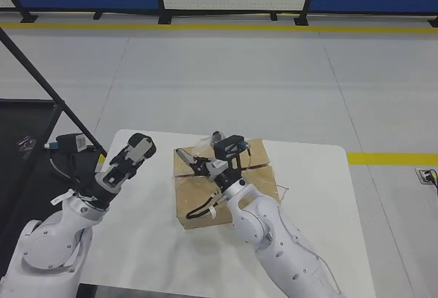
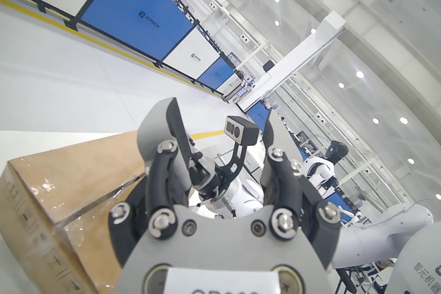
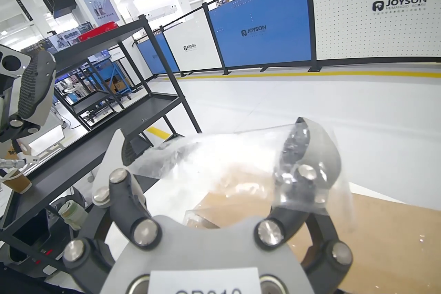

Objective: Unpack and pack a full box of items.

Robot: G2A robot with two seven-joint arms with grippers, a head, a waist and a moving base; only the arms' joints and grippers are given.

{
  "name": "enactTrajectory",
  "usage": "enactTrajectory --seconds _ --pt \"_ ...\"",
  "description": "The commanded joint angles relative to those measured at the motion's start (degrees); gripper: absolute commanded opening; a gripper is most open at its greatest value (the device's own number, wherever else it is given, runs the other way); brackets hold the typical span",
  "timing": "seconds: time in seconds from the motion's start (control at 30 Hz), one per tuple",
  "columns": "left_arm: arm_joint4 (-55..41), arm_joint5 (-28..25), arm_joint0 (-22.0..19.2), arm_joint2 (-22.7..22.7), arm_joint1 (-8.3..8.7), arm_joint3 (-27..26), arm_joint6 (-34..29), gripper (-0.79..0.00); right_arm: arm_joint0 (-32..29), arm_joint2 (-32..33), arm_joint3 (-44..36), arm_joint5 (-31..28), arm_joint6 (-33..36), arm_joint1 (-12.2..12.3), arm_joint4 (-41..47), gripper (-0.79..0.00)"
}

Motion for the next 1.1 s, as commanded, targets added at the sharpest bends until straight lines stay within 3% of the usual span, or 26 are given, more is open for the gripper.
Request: enactTrajectory --seconds 0.0,0.3,0.67,0.83,0.97,1.07 --pt "-0.6 -0.3 1.0 -1.1 0.07 0.5 0.5 -0.280 -0.7 1.4 -0.9 0.2 0.3 0.3 -1.0 0.000" --pt "-3.1 -2.1 3.9 -3.4 0.22 3.2 1.1 -0.289 -2.3 5.5 -3.8 1.2 2.5 1.1 -2.6 0.000" --pt "-3.3 -3.3 3.9 -2.6 0.17 6.2 1.5 -0.286 -5.2 7.9 -6.5 1.3 5.3 1.7 -2.8 0.000" --pt "-4.0 -4.2 3.9 -2.7 0.18 7.5 1.4 -0.280 -5.6 12.3 -8.8 -4.6 12.2 2.6 2.0 0.000" --pt "-4.4 -5.2 4.3 -2.7 0.19 8.7 1.2 -0.259 -5.2 19.5 -10.7 -16.2 25.5 4.3 12.3 0.000" --pt "-4.3 -6.0 4.7 -2.8 0.18 9.6 1.6 -0.197 -5.2 19.5 -10.7 -16.2 25.5 4.3 12.3 0.000"
